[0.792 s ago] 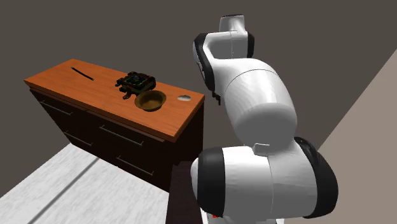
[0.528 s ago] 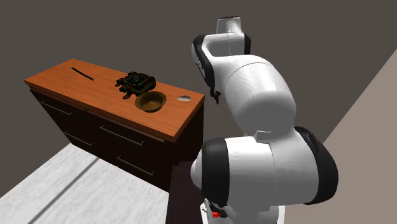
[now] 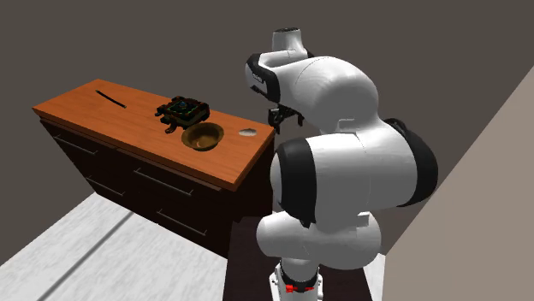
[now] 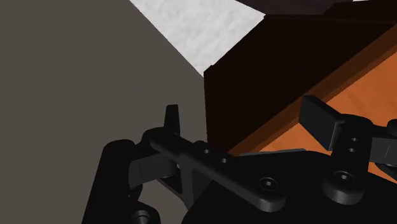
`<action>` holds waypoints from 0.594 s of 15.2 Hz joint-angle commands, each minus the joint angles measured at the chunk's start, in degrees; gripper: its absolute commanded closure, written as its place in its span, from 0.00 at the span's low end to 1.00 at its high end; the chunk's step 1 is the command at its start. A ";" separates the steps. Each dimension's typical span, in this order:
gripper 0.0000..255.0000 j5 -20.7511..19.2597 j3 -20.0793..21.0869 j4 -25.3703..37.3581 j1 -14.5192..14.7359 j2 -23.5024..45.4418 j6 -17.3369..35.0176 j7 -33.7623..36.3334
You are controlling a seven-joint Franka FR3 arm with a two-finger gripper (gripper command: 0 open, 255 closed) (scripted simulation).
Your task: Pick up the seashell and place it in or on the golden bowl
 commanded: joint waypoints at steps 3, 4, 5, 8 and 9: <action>0.00 0.69 0.55 1.92 3.30 6.03 5.90 -6.09; 0.00 0.89 0.74 2.54 4.08 7.45 7.13 -7.60; 0.00 1.10 0.95 3.17 4.85 8.85 8.31 -9.10; 0.00 1.75 1.71 5.09 7.08 12.87 11.63 -13.60; 0.00 1.98 2.03 5.73 7.79 14.14 12.66 -15.09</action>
